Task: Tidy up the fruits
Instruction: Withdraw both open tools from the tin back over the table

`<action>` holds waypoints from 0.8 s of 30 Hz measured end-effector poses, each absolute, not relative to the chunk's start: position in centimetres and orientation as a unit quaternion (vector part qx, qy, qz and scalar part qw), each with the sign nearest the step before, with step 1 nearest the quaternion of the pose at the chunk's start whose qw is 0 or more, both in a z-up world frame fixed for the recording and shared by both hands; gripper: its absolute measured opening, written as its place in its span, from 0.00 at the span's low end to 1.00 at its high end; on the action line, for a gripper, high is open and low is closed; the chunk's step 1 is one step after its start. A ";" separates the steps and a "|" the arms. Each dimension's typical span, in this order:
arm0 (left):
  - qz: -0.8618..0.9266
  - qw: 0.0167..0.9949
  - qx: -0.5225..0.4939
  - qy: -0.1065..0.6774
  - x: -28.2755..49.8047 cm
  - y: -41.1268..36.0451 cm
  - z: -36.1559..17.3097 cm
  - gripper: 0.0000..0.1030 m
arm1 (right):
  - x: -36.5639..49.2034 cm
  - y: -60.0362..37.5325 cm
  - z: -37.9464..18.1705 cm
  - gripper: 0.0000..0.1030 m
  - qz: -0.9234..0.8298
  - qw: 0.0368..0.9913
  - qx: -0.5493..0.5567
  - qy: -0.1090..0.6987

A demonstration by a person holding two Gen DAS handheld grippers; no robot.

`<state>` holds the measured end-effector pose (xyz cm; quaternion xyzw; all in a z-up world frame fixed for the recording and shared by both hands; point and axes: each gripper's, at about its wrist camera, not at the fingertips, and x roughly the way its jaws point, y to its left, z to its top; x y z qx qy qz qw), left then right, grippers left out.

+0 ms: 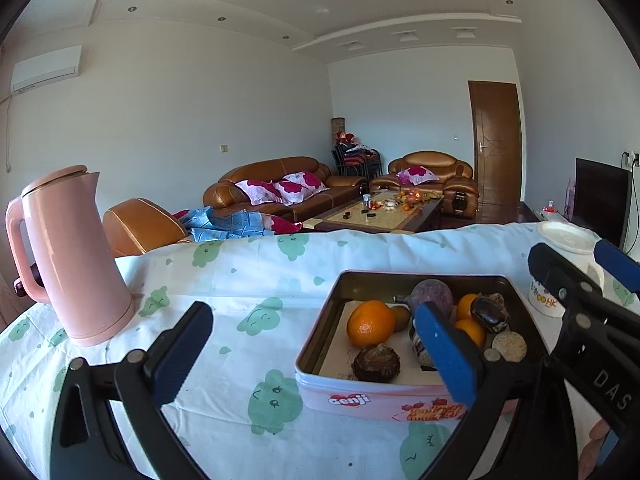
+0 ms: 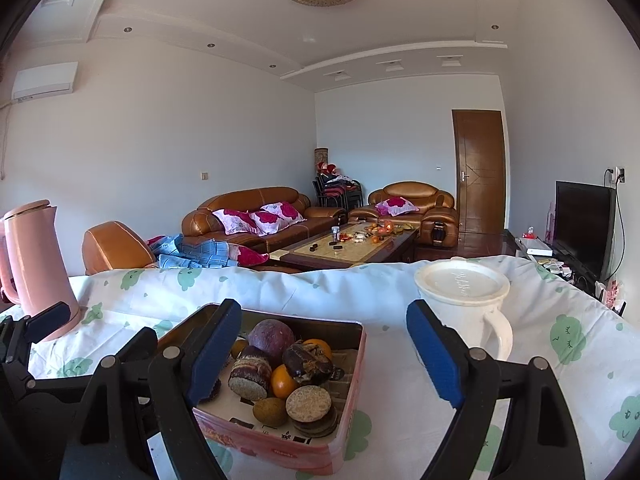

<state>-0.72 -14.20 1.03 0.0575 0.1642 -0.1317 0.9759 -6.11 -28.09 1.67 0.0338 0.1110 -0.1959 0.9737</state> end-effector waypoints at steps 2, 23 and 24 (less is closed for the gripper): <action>-0.131 0.977 0.050 0.162 -1.4 -13.7 1.1 1.00 | -6.9 -27.5 1.8 0.83 -0.199 0.974 0.028 0.102; -0.129 0.981 0.032 0.143 -3.7 -11.9 1.2 1.00 | -11.0 -25.7 2.7 0.89 -0.236 0.972 0.007 0.010; -0.129 0.981 0.032 0.142 -3.8 -11.9 1.2 1.00 | -10.9 -25.7 2.6 0.89 -0.236 0.972 0.007 0.010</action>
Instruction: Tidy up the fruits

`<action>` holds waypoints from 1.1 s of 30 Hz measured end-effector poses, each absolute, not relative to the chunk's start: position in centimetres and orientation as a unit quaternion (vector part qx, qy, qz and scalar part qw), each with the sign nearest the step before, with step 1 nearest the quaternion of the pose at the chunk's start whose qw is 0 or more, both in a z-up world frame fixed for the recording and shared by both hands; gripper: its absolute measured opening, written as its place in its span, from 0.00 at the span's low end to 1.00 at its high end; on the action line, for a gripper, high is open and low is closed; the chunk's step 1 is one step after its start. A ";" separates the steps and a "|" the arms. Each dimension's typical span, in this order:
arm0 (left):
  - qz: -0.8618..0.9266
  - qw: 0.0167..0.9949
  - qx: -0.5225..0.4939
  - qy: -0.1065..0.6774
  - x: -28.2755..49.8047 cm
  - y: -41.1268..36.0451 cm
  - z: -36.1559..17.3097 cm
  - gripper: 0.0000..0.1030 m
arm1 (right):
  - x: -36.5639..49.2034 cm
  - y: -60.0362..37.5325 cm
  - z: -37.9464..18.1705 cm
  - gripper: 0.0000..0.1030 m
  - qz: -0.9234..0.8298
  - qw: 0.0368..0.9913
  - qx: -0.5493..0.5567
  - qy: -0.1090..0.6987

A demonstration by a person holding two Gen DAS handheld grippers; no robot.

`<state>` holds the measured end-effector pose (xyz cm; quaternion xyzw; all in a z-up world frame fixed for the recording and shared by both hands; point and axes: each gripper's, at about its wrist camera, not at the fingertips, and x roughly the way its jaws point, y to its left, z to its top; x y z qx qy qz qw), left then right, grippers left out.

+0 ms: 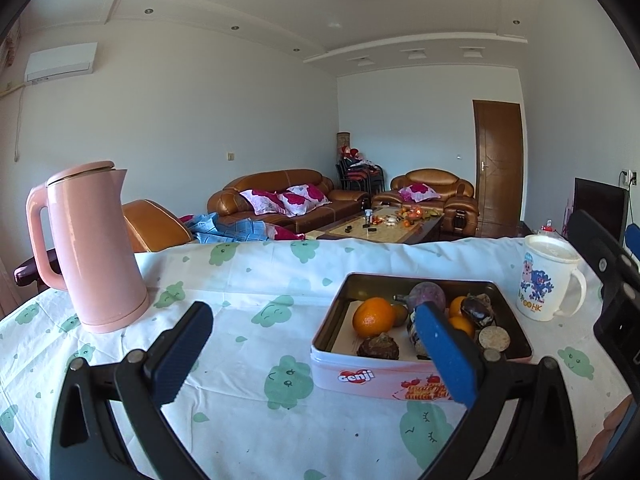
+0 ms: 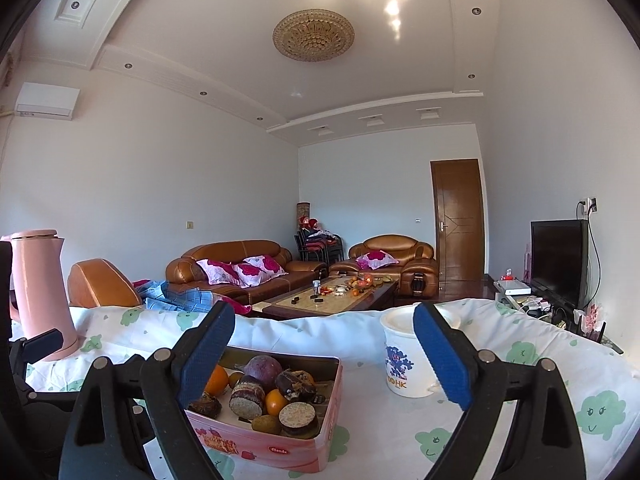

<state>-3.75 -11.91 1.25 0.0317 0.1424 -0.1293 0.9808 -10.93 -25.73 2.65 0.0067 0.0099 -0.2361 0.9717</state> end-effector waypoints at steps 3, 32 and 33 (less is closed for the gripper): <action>-0.129 0.981 0.032 0.143 -3.7 -12.0 1.2 1.00 | -10.9 -25.8 2.7 0.89 -0.236 0.972 0.007 0.010; -0.129 0.981 0.033 0.143 -3.7 -11.9 1.2 1.00 | -11.2 -25.9 2.6 0.90 -0.238 0.971 0.009 0.009; -0.129 0.981 0.033 0.143 -3.7 -11.9 1.2 1.00 | -11.2 -25.9 2.6 0.90 -0.238 0.971 0.009 0.009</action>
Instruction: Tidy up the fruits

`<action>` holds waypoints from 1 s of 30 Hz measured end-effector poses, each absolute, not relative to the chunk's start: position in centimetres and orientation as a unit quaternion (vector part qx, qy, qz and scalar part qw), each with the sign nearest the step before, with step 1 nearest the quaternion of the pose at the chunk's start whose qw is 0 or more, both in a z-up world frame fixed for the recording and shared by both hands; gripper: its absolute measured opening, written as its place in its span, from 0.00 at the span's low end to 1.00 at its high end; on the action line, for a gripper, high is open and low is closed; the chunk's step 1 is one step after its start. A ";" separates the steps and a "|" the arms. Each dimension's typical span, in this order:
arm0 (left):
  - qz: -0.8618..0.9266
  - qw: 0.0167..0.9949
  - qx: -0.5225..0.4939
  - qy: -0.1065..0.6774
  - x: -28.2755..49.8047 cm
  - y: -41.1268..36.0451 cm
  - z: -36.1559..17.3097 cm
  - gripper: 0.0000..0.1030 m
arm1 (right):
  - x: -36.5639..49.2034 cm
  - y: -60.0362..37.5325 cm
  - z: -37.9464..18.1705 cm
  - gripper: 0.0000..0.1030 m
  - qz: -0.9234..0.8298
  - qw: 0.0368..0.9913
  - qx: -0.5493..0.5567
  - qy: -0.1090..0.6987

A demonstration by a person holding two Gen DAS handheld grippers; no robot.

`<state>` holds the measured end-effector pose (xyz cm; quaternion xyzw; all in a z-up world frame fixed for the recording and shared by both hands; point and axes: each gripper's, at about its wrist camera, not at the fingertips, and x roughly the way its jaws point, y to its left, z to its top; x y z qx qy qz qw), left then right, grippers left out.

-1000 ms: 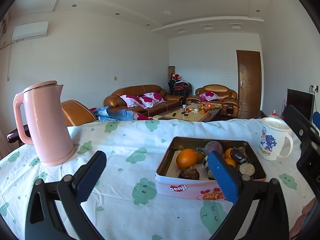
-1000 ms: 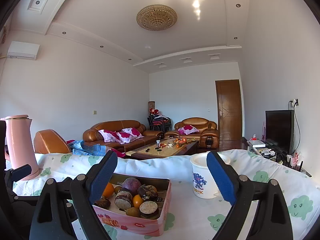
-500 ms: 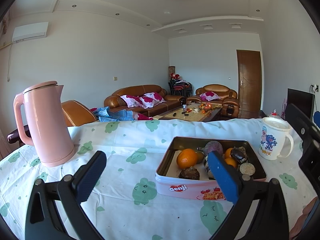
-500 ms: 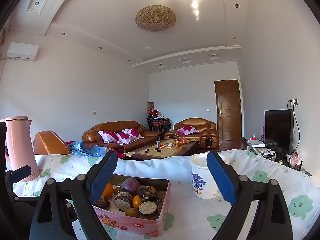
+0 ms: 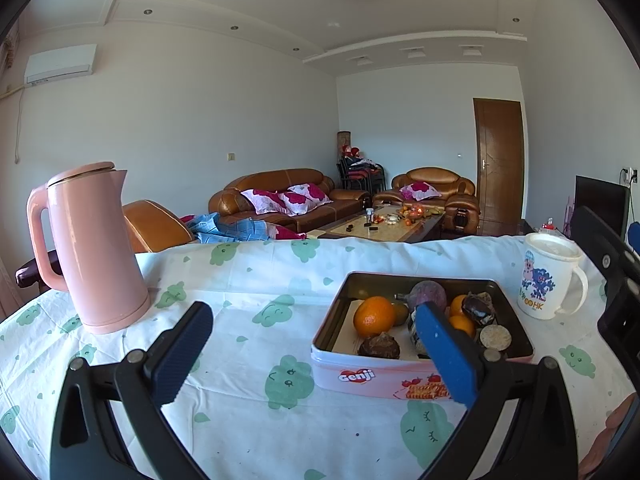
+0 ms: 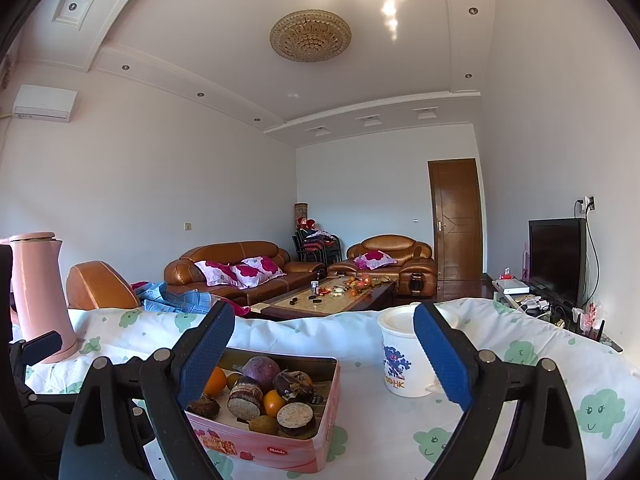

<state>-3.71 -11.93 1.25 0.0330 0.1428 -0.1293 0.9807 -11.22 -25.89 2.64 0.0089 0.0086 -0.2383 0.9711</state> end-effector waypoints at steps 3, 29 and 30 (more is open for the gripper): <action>-0.129 0.981 0.033 0.143 -3.7 -11.9 1.2 1.00 | -11.2 -25.9 2.6 0.90 -0.239 0.971 0.009 0.009; -0.116 0.981 0.045 0.148 -3.6 -12.0 1.4 1.00 | -11.4 -25.8 2.7 0.90 -0.241 0.970 0.009 0.009; -0.116 0.981 0.045 0.148 -3.6 -12.0 1.4 1.00 | -11.4 -25.8 2.7 0.90 -0.241 0.970 0.009 0.010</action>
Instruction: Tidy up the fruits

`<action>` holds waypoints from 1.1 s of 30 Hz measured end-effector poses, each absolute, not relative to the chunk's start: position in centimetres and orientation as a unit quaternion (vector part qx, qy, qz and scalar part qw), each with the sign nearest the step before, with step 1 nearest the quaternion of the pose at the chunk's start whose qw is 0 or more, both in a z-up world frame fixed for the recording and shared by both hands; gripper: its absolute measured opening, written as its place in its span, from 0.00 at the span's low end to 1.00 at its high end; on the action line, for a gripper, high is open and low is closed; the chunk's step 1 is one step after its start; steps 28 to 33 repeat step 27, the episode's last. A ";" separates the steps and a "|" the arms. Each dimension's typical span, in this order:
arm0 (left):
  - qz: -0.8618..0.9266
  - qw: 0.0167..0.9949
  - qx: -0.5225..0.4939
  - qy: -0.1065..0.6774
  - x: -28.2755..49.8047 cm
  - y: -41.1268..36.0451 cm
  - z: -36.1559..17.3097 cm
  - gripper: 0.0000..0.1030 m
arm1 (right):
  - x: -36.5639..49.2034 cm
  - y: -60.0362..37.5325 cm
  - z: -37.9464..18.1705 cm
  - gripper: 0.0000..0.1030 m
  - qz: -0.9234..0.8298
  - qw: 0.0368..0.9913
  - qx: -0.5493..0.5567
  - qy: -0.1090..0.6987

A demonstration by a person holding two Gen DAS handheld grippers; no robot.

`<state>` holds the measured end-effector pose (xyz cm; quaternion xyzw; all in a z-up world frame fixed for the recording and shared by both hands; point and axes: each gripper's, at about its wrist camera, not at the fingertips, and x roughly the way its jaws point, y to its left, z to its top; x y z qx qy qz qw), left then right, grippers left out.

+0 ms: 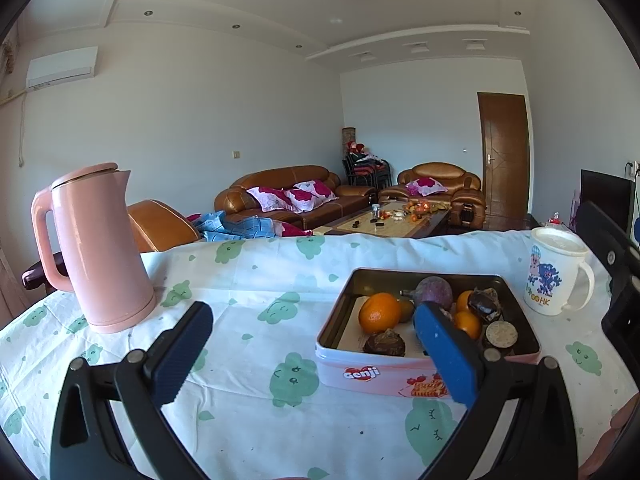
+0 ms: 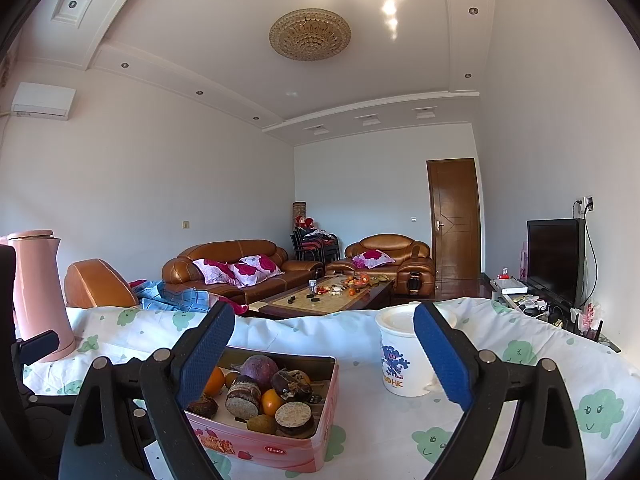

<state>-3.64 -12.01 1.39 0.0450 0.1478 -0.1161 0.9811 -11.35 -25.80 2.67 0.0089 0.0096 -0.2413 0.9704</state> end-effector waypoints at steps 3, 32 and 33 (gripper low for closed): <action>-0.116 0.981 0.045 0.148 -3.6 -12.1 1.4 1.00 | -11.3 -25.8 2.7 0.90 -0.241 0.970 0.009 0.009; -0.114 0.981 0.043 0.149 -3.5 -12.1 1.3 1.00 | -11.4 -25.8 2.6 0.90 -0.242 0.970 0.009 0.011; -0.114 0.981 0.043 0.149 -3.5 -12.1 1.3 1.00 | -11.4 -25.8 2.6 0.90 -0.242 0.970 0.009 0.011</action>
